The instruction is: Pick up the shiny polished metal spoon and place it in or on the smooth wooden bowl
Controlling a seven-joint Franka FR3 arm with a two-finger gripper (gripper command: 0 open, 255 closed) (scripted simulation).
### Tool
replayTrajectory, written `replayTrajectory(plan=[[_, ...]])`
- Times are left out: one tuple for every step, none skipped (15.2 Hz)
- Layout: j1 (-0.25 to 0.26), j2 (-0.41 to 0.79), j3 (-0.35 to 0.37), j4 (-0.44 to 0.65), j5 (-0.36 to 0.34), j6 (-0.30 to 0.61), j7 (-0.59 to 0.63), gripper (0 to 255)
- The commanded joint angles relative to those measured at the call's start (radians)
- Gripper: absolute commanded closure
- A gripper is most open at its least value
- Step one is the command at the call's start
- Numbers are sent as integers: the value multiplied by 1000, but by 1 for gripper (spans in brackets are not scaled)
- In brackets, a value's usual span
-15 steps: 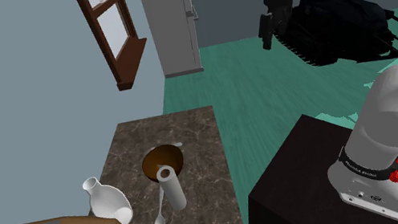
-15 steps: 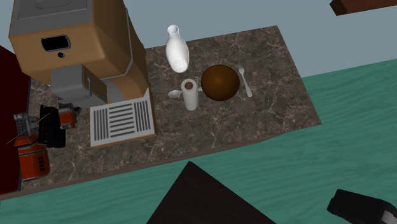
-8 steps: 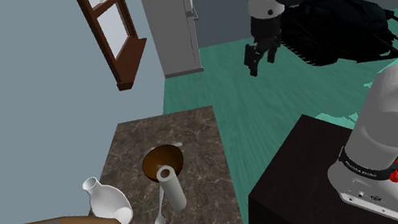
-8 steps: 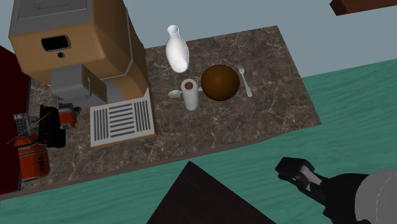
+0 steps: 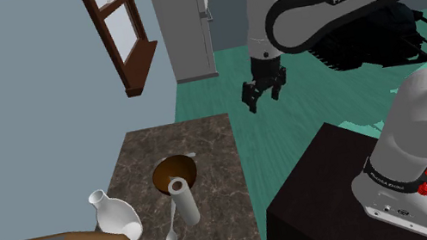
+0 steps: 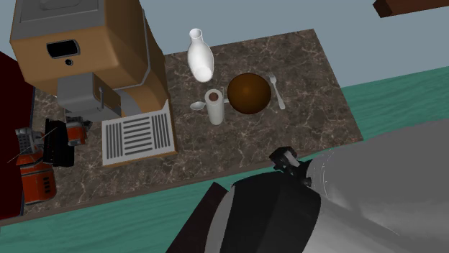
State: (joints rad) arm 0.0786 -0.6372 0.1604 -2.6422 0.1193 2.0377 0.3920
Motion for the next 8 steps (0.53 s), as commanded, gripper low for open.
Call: replayTrajectory(plan=[[10,49,31,-15,31,69,53,0],[15,77,47,-19,45,103,78,0],[20,106,63,-20,59,137,103,0],[24,138,79,-21,71,171,128,0],[28,171,94,-19,83,205,153,0],[31,205,110,-16,93,239,178,0],[34,241,125,-11,102,273,203,0],[36,278,141,-4,110,307,229,0]])
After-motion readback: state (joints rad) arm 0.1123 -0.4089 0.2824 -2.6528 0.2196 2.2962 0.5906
